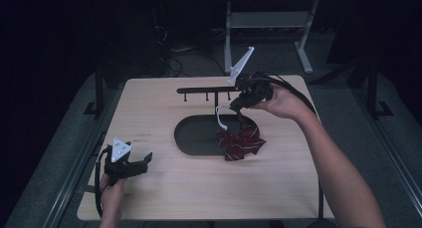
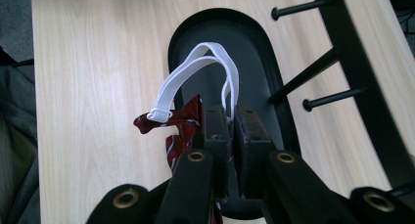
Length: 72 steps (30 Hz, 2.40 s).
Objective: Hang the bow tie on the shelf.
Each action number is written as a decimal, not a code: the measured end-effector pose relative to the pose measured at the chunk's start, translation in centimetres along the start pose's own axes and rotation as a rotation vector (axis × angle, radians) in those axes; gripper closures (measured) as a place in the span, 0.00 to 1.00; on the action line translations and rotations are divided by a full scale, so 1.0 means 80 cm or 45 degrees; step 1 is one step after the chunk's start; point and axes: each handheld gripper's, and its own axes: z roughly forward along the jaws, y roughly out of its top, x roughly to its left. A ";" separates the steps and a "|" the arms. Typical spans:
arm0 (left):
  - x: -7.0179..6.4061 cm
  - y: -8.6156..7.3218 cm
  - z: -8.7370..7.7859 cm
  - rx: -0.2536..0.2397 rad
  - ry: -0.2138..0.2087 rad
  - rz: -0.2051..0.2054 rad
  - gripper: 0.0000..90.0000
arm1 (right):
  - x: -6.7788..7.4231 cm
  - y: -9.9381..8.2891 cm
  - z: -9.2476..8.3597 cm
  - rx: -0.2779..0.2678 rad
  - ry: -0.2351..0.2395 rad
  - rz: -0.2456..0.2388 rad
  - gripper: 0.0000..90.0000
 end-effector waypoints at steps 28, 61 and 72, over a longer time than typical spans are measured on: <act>0.001 -0.001 0.000 -0.003 0.000 -0.003 0.15 | -0.039 0.035 -0.003 0.003 -0.039 0.073 0.94; -0.001 -0.001 0.000 -0.002 -0.006 0.002 0.15 | -0.080 0.008 0.027 0.094 -0.096 0.232 0.92; 0.000 -0.001 -0.001 0.000 -0.003 0.002 0.15 | -0.079 0.009 0.027 0.092 -0.091 0.229 0.92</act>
